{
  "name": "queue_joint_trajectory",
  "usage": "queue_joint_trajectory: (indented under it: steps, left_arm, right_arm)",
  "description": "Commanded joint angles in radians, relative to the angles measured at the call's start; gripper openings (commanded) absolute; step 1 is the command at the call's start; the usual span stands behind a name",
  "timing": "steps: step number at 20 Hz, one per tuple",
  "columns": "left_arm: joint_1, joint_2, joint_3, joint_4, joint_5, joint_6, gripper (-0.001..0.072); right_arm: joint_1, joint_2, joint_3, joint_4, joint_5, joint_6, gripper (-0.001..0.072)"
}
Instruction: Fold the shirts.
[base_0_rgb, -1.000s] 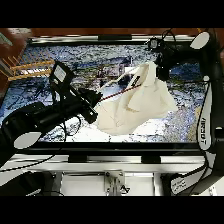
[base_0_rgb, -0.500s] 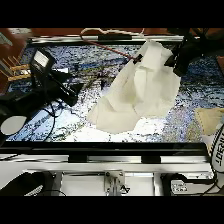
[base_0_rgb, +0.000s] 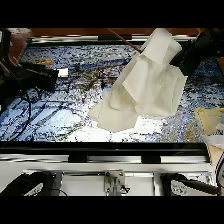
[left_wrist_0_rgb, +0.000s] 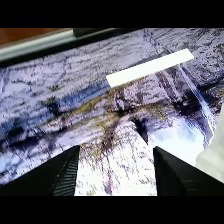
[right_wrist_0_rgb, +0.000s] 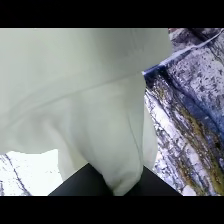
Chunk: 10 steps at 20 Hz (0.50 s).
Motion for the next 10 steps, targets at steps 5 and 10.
queue_joint_trajectory:
  steps: [5,10]
  left_arm:
    - [-0.085,-0.11,-0.191,-0.467,0.034,-0.167,0.0553]
    - [-0.286,-0.262,-0.226,-0.607,0.299,-0.158,0.0551]
  right_arm:
    - [0.001,0.105,0.0,0.058,0.064,0.155,0.0076]
    - [0.001,0.108,0.0,0.06,0.084,0.203,0.0076]
